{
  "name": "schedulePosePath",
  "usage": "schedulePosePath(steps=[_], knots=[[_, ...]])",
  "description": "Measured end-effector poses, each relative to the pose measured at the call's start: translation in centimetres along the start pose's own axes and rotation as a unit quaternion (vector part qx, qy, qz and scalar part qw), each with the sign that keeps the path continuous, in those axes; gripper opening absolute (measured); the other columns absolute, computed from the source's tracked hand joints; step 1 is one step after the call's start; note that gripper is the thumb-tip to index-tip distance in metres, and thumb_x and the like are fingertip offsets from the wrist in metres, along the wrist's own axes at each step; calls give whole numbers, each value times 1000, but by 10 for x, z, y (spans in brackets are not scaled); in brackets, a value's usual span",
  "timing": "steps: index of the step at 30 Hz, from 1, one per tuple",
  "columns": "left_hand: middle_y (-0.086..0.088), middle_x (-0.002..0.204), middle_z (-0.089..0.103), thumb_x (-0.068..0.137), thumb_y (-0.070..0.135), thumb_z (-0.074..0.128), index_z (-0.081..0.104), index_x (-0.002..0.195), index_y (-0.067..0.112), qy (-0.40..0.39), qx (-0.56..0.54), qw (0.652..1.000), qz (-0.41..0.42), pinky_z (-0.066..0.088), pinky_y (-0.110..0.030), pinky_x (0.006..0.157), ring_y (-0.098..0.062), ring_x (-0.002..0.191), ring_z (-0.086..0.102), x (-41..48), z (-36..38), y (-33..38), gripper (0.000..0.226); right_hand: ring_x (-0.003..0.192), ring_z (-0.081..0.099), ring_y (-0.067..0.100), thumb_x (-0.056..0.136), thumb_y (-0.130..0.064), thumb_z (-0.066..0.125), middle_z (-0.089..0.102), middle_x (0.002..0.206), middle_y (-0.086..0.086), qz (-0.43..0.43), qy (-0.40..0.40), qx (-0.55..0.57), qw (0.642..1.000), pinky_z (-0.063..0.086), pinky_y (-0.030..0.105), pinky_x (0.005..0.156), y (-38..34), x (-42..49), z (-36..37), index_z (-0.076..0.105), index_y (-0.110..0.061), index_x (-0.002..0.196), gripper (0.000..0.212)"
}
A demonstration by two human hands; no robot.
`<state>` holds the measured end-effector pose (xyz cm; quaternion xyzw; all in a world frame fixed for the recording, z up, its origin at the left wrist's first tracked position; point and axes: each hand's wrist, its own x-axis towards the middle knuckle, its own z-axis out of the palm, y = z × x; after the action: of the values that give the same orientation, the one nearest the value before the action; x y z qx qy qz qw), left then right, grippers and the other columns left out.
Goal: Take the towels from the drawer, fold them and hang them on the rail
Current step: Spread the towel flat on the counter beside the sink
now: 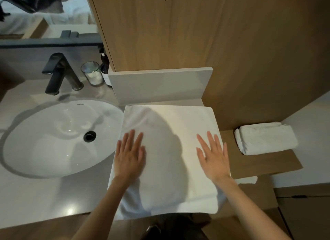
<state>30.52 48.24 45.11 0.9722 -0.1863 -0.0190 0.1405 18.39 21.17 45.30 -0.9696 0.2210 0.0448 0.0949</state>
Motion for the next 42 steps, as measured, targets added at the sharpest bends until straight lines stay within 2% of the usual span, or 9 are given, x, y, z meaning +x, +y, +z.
schedulePosePath(steps=[3,5,10,18,23,26,31,36,42], knots=[[2,161,-1,94,48,3,7,153,28,-23,3,1000,-2,-4,-36,120,-13,146,-9,-8,-3,-12,62,145,-25,21,99,-55,2,-18,161,-7,37,-30,3,999,-12,53,118,2,-7,-7,-11,-45,150,54],[-6,160,10,97,40,8,14,153,19,2,10,1000,17,5,-41,121,-20,146,1,-18,-5,-9,60,146,-22,24,102,-47,7,-13,162,-1,45,-14,19,999,-9,55,118,-15,-21,-13,-3,-36,154,54],[-5,158,15,102,36,19,23,152,22,-4,-36,994,102,1,-37,118,-27,147,12,-72,7,31,53,146,-23,26,106,-38,21,-18,160,-4,-66,-18,55,996,-16,53,116,-85,-85,5,-3,-41,153,53],[-2,160,13,101,48,18,21,151,33,-17,40,990,131,7,-39,119,-20,149,7,-104,10,-15,53,145,-27,17,93,-69,-3,-22,159,-13,-64,-9,14,998,-11,46,119,-35,-119,23,-12,-52,147,57],[-4,161,9,102,48,16,18,152,31,-25,44,988,146,5,-37,119,-22,149,9,-115,-2,-41,54,143,-31,25,88,-73,0,-30,157,-8,-42,-33,2,999,-7,55,119,-2,-132,19,-18,-49,147,66],[-9,161,3,100,54,21,14,154,28,-24,47,983,175,7,-43,118,-26,149,4,-132,-7,-52,60,142,-31,31,84,-79,10,-33,156,-10,10,-20,107,994,-5,59,114,-3,-151,20,-14,-54,146,71],[-12,160,14,93,62,36,17,153,28,-32,92,960,262,19,-56,112,-34,146,14,-157,-4,-70,72,149,-3,20,81,-69,49,-12,160,-16,124,44,408,903,18,59,115,-9,-161,26,-1,-56,147,83],[-16,157,21,63,32,86,22,152,25,-46,89,961,259,16,-53,114,-38,144,19,-153,-2,-73,110,138,13,1,87,-27,71,12,148,-30,116,38,484,867,21,44,117,-4,-149,25,8,-39,152,91],[-14,155,28,63,2,79,30,150,24,7,75,967,242,15,-50,115,-38,141,27,-155,-2,-69,102,109,51,19,81,-6,75,50,118,3,250,56,533,807,45,37,93,9,-145,13,21,-23,145,86]])
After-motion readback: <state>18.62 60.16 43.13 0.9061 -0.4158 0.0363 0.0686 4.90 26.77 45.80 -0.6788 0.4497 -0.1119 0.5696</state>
